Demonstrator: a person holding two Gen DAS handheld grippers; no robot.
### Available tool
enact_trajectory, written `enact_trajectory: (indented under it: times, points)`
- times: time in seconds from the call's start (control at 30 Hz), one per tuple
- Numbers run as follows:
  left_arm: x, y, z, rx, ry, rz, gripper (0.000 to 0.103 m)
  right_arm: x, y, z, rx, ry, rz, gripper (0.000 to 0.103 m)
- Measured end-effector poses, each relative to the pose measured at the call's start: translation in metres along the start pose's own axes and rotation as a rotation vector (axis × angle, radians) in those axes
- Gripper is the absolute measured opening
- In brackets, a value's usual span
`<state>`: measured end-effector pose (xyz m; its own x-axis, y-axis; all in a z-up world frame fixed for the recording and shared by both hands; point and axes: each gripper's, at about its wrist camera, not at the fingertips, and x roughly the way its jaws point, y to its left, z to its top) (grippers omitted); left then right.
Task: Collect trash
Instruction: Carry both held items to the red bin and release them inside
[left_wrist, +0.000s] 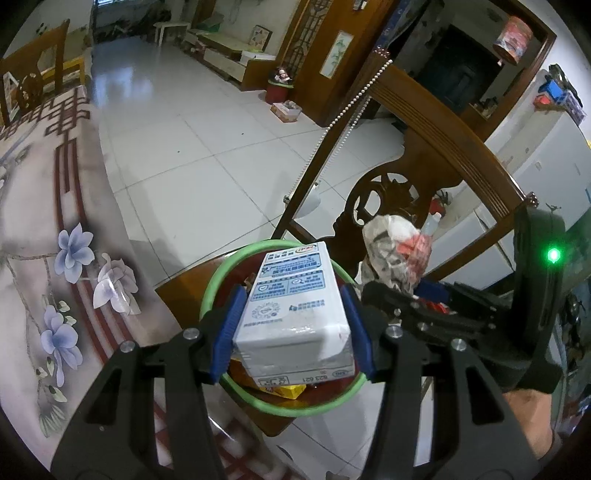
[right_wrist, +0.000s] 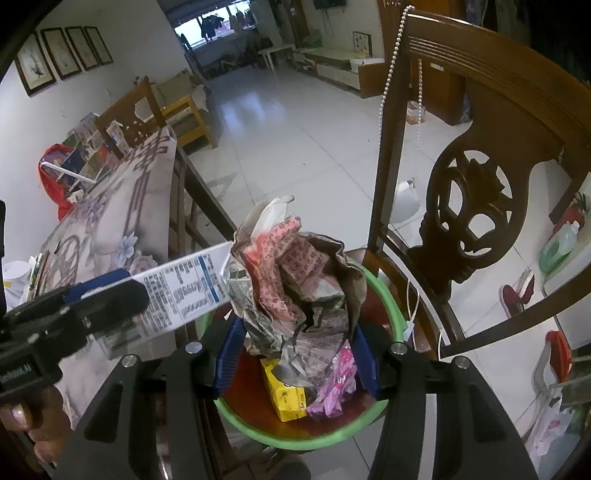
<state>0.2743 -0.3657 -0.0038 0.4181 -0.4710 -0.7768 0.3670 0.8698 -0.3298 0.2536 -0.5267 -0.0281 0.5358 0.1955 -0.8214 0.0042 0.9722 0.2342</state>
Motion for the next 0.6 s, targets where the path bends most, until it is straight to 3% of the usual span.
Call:
enact_trajectory:
  times: [0.17,0.3,0.47,0.6]
  points:
    - [0.006,0.003,0.004,-0.021,0.019,0.002,0.053,0.002,0.0,-0.001,-0.005,0.02,-0.023,0.062]
    - [0.007,0.004,0.003,-0.037,0.02,0.002,0.081,0.002,0.002,-0.003,-0.018,0.021,-0.05,0.078]
    - [0.001,0.012,-0.001,-0.075,0.002,0.01,0.095,0.003,0.002,-0.005,-0.021,0.029,-0.068,0.09]
    - [-0.008,0.022,-0.004,-0.098,-0.016,0.027,0.097,-0.001,0.001,-0.002,-0.015,0.012,-0.078,0.095]
